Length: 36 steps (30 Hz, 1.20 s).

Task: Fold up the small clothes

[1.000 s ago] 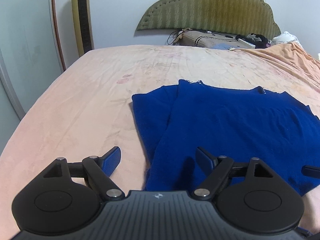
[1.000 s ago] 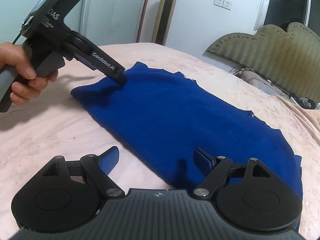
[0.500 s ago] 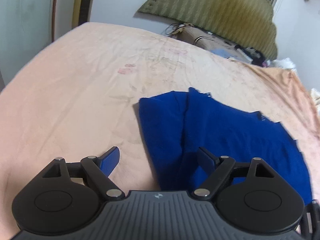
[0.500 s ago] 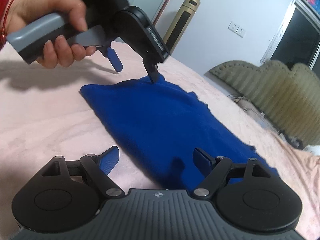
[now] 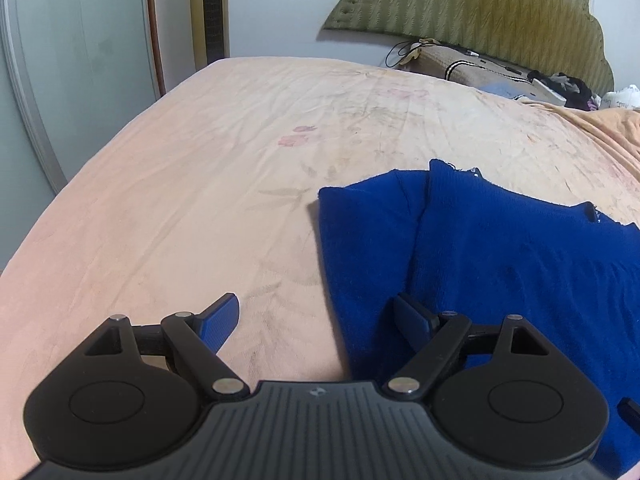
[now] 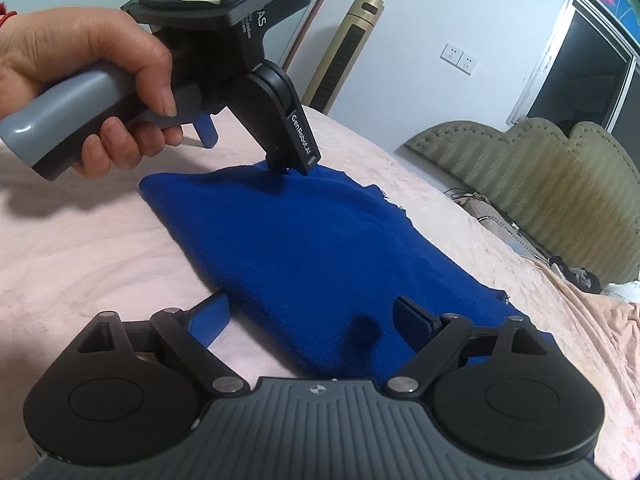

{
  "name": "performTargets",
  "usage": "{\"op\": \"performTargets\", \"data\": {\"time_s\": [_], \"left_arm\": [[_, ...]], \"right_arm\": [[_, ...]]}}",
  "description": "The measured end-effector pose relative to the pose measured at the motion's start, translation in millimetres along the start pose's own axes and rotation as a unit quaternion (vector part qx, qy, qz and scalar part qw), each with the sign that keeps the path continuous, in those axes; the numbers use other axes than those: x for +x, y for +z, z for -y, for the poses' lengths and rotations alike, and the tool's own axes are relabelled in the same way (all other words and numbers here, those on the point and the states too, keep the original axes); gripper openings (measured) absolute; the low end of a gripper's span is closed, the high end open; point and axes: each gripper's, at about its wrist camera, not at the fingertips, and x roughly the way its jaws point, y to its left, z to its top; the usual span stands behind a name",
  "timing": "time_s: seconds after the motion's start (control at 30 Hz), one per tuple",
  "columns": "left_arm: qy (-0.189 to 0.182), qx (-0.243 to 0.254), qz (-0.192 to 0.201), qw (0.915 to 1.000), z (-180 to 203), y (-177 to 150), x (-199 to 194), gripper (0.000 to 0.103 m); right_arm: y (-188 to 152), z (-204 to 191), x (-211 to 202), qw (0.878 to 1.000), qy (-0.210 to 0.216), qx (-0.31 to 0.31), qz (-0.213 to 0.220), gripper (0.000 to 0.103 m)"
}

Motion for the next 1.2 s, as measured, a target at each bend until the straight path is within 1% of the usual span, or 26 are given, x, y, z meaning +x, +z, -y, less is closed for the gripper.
{"op": "performTargets", "data": {"time_s": [0.3,0.37,0.47,0.53,0.57,0.6,0.7,0.77,0.8,0.87,0.9,0.97,1.03,1.07,1.1,1.13,1.17,1.2], "left_arm": [[-0.002,-0.002,-0.003,1.0000,0,0,2,0.086],[-0.014,-0.005,-0.004,0.9999,-2,1,2,0.086],[-0.068,-0.033,-0.014,0.9971,-14,6,7,0.087],[-0.106,-0.063,-0.024,0.9920,-25,11,13,0.095],[-0.125,-0.079,-0.027,0.9886,-31,14,16,0.097],[-0.144,-0.093,-0.034,0.9846,-35,17,19,0.102],[-0.201,-0.119,-0.056,0.9708,-40,27,29,0.103],[-0.234,-0.120,-0.070,0.9622,-35,32,36,0.103],[-0.243,-0.114,-0.072,0.9606,-30,34,40,0.103],[-0.247,-0.093,-0.072,0.9618,-17,39,46,0.103],[-0.250,-0.075,-0.072,0.9625,-10,42,49,0.103],[-0.248,-0.053,-0.074,0.9644,3,48,55,0.102],[-0.248,-0.051,-0.073,0.9647,10,54,62,0.102],[-0.248,-0.055,-0.070,0.9646,13,56,65,0.102],[-0.245,-0.058,-0.067,0.9654,15,59,68,0.098],[-0.238,-0.058,-0.064,0.9674,18,60,70,0.091],[-0.228,-0.055,-0.060,0.9702,20,62,72,0.084],[-0.217,-0.052,-0.059,0.9730,22,64,74,0.062]], "right_arm": [[0,-1,0,1.000,-0.004,-0.002,0.001,0.092],[0,-3,-1,1.000,-0.008,-0.007,0.002,0.092],[2,-13,0,0.999,-0.023,-0.035,0.011,0.093],[4,-21,3,0.997,-0.040,-0.060,0.020,0.093],[6,-25,5,0.996,-0.046,-0.072,0.024,0.093],[7,-27,7,0.995,-0.050,-0.078,0.027,0.092],[16,-29,18,0.996,-0.050,-0.075,0.025,0.090],[22,-29,26,0.996,-0.051,-0.073,0.023,0.089],[25,-29,30,0.996,-0.053,-0.073,0.023,0.089],[30,-30,38,0.996,-0.054,-0.073,0.022,0.085],[32,-30,41,0.996,-0.052,-0.073,0.022,0.082],[35,-32,47,0.996,-0.045,-0.080,0.022,0.071],[36,-38,50,0.994,-0.040,-0.099,0.022,0.051],[35,-41,51,0.993,-0.038,-0.109,0.023,0.046],[35,-44,51,0.992,-0.036,-0.118,0.023,0.038],[35,-46,51,0.991,-0.036,-0.125,0.025,0.034],[34,-47,51,0.991,-0.035,-0.128,0.025,0.033],[35,-46,52,0.991,-0.031,-0.127,0.023,0.028]]}}
